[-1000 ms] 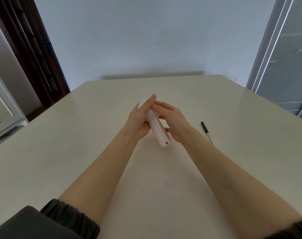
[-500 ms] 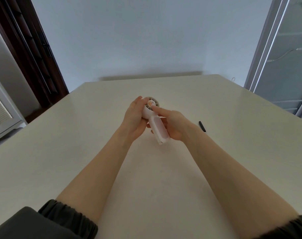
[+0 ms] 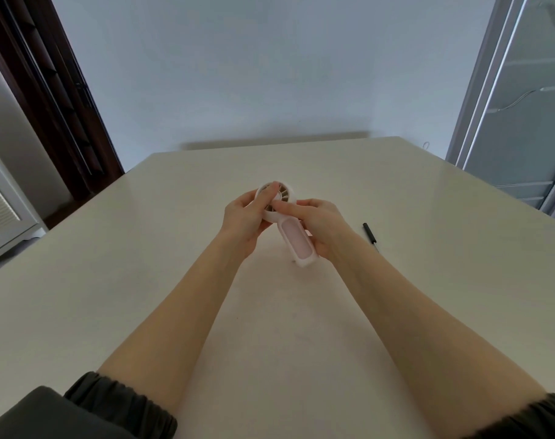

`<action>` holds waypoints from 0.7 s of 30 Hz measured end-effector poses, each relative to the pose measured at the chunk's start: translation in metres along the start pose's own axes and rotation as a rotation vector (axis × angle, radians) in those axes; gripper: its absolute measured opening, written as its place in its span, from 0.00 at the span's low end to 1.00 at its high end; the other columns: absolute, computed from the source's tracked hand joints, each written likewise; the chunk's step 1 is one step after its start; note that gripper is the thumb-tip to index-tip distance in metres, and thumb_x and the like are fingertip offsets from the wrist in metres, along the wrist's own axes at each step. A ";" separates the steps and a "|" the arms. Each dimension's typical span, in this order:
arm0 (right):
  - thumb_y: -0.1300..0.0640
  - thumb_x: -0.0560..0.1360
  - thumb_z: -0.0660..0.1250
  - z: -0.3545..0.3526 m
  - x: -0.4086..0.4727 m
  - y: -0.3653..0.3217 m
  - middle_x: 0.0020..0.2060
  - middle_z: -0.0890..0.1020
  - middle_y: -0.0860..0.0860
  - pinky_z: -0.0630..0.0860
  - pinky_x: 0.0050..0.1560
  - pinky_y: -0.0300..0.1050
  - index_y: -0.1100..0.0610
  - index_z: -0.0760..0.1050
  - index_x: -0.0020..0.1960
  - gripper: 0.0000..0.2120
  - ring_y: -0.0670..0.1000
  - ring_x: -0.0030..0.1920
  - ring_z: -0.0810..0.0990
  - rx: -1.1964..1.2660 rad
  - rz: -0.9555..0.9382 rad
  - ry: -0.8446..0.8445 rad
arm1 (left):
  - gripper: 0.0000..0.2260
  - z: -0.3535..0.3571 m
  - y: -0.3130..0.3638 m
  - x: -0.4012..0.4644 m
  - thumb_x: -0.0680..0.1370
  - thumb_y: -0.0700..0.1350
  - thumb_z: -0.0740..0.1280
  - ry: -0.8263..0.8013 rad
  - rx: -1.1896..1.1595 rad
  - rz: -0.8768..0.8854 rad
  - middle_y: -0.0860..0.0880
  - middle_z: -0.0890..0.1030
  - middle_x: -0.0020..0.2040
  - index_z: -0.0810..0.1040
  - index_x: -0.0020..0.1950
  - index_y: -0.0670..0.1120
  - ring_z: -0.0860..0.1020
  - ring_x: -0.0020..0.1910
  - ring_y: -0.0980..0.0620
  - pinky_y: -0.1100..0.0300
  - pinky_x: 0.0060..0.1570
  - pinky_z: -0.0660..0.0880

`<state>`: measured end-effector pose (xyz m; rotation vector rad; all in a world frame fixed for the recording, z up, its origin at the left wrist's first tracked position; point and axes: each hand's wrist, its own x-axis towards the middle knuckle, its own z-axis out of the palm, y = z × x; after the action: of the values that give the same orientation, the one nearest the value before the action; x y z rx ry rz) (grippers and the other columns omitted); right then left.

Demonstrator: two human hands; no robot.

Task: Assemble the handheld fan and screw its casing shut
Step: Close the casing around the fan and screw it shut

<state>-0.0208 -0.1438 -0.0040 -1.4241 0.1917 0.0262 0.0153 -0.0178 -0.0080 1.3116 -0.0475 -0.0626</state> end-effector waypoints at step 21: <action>0.56 0.78 0.65 -0.004 0.006 -0.002 0.43 0.80 0.58 0.82 0.41 0.39 0.67 0.77 0.54 0.14 0.51 0.37 0.80 0.103 -0.057 -0.158 | 0.16 0.005 0.003 -0.004 0.76 0.49 0.69 -0.002 -0.193 -0.148 0.42 0.81 0.52 0.75 0.57 0.40 0.82 0.47 0.48 0.59 0.40 0.81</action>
<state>-0.0155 -0.1482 -0.0031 -1.3175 0.0220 0.0804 0.0107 -0.0210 -0.0036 1.1209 0.0534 -0.1905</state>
